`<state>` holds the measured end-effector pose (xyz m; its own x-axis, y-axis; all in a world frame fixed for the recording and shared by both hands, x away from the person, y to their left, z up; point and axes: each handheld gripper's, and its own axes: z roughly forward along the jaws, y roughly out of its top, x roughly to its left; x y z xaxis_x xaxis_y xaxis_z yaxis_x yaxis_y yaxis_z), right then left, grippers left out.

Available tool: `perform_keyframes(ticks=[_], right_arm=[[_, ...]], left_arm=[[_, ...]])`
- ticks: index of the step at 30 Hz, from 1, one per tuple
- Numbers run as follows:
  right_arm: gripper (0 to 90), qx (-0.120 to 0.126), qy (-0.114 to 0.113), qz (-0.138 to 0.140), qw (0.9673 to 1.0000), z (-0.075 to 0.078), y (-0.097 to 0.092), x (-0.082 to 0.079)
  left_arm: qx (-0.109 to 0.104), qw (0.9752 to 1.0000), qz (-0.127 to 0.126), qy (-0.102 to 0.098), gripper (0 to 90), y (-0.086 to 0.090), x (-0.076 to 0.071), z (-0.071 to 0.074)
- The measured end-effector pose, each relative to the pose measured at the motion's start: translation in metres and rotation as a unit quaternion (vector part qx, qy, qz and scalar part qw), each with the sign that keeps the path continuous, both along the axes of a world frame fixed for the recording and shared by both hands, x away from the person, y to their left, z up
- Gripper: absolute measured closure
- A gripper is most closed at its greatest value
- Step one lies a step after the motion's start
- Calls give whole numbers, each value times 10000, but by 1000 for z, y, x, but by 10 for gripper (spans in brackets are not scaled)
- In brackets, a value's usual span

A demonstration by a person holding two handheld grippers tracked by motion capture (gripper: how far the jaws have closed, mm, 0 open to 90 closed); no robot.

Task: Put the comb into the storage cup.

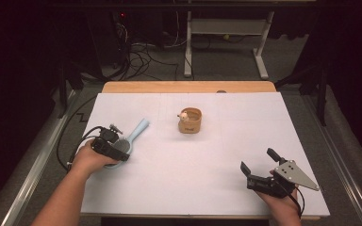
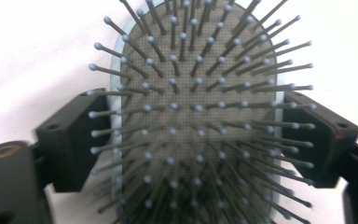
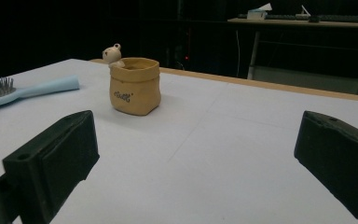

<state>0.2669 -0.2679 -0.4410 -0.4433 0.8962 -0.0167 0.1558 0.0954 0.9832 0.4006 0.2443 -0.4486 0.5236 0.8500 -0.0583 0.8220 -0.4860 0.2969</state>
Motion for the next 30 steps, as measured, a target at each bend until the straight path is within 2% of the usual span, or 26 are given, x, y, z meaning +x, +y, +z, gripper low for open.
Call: perform_keyframes(ticks=[6, 15, 24, 30], right_arm=[[1, -1, 19, 8, 10000, -1, 0, 0], [1, 58, 49, 7, 10000, -1, 0, 1], [2, 90, 66, 6, 9999, -1, 0, 1], [1, 109, 74, -3, 9999, -2, 0, 1]], left_arm=[[-13, 10000, -41, -64, 194, 1, -1, 0], [42, 10000, -23, 12, 194, -1, 1, 0], [31, 10000, -27, -39, 196, -1, 0, 0], [51, 9998, -135, -99, 197, -1, -1, 0]])
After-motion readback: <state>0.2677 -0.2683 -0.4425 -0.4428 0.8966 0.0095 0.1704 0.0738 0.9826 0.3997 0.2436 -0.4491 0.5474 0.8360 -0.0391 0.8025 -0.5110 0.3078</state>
